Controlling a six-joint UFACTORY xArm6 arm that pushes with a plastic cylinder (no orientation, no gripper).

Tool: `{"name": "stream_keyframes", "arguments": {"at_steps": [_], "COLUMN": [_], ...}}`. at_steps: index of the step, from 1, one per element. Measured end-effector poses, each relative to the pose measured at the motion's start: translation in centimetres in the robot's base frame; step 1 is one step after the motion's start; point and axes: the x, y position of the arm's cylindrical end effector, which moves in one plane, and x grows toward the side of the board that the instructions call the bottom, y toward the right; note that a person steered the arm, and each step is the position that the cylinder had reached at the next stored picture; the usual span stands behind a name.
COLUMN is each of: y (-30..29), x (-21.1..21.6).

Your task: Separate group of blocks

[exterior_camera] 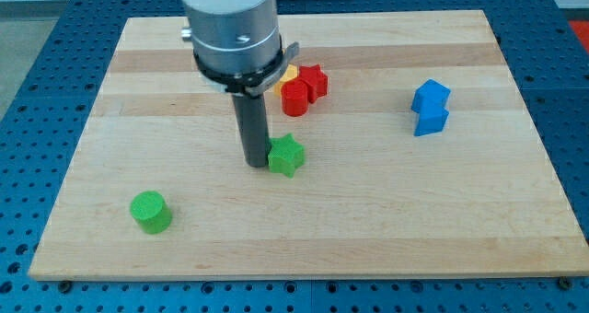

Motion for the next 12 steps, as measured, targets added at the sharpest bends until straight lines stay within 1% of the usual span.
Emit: {"name": "stream_keyframes", "arguments": {"at_steps": [1, 2, 3, 4, 6, 7, 8, 9, 10, 11, 12], "y": [1.8, 2.8, 2.8, 4.2, 10.5, 15.1, 17.0, 15.9, 14.9, 17.7, 20.2], "x": [-0.2, 0.9, 0.9, 0.9, 0.9, 0.9, 0.8, 2.1, 6.4, 7.5, 7.1]}}
